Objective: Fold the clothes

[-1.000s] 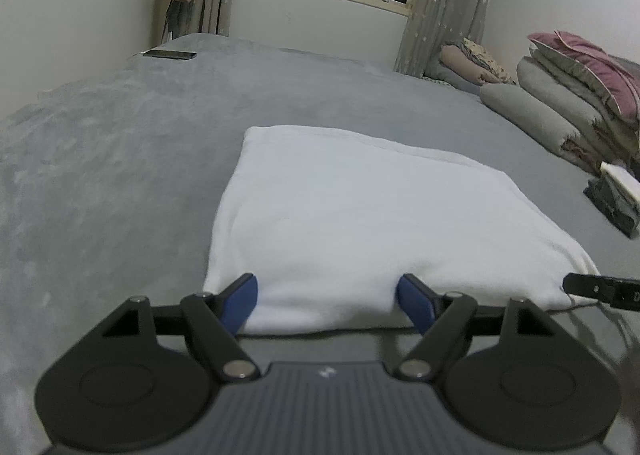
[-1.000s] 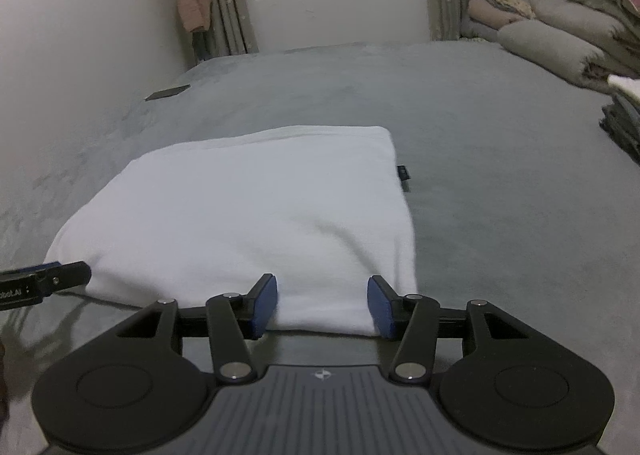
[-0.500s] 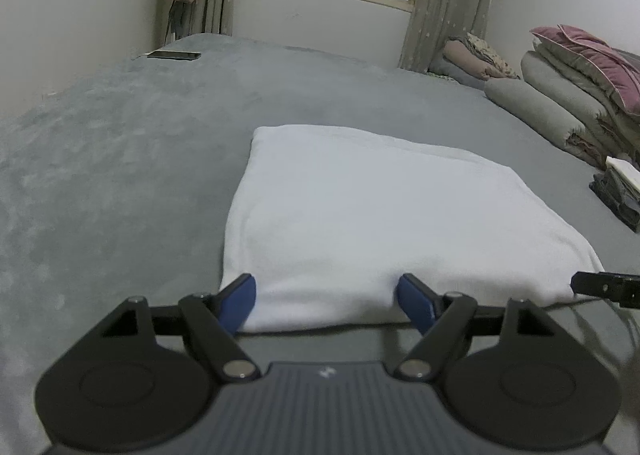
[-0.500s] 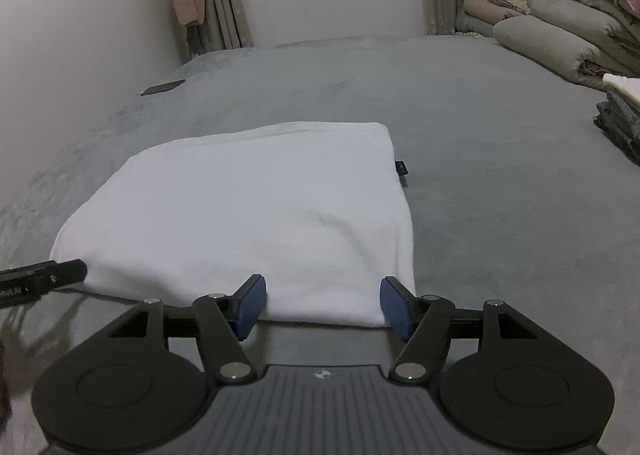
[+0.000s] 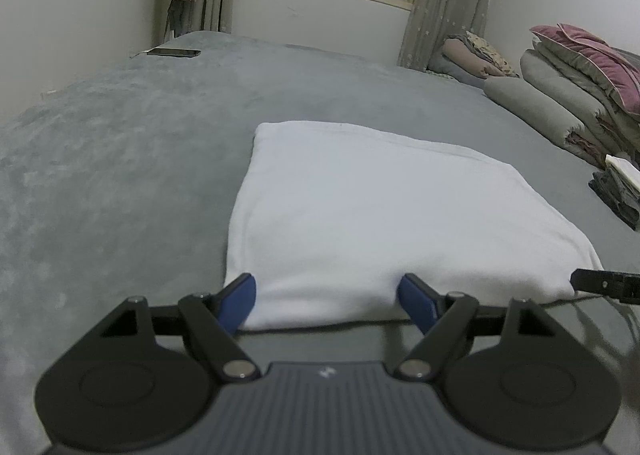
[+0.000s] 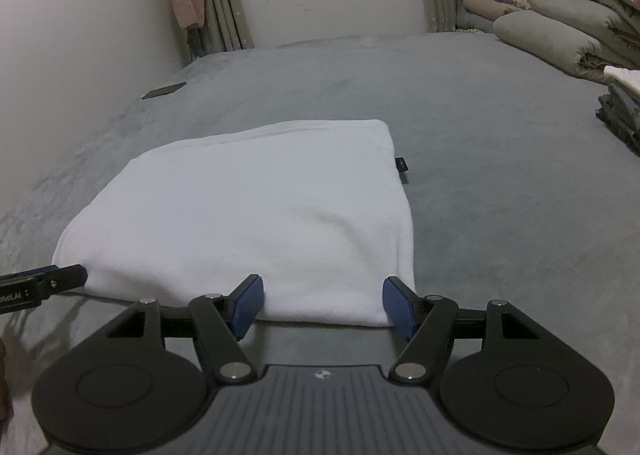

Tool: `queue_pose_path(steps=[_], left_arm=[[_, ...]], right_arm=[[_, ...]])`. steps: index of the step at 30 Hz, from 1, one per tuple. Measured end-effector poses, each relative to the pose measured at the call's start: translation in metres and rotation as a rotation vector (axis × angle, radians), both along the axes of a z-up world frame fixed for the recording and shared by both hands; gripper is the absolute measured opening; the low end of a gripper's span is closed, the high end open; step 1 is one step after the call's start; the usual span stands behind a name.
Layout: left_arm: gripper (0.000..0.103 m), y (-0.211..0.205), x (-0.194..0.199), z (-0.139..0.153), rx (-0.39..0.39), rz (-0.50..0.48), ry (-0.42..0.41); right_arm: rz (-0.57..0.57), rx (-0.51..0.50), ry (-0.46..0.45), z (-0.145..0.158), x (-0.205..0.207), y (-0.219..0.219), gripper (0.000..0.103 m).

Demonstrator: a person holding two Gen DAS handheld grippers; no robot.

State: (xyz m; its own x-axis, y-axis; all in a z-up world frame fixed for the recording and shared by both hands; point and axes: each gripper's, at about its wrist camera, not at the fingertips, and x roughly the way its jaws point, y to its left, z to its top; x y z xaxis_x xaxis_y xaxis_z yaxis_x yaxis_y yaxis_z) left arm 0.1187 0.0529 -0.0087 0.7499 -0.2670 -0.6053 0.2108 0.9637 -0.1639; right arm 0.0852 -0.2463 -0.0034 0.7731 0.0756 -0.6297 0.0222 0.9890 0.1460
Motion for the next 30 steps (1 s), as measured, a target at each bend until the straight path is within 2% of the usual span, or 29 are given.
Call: queue_pose_path(steps=[14, 19, 23, 25, 30], left_arm=[[0.08, -0.004, -0.003, -0.002, 0.035, 0.011, -0.02], [0.08, -0.007, -0.006, -0.003, 0.047, 0.018, -0.031], [0.08, -0.002, -0.009, -0.002, 0.029, 0.022, -0.033], [0.079, 0.001, -0.01, 0.0, 0.021, 0.027, -0.035], [0.077, 0.014, -0.009, 0.007, -0.022, 0.045, -0.029]], right_arm=[[-0.016, 0.013, -0.024, 0.011, -0.003, 0.0, 0.067], [0.034, 0.05, -0.059, 0.016, -0.005, 0.005, 0.067], [0.097, 0.011, -0.011, 0.001, 0.004, 0.024, 0.069], [0.104, -0.008, -0.015, -0.002, 0.004, 0.024, 0.072], [0.064, -0.004, -0.007, -0.001, 0.002, 0.008, 0.072]])
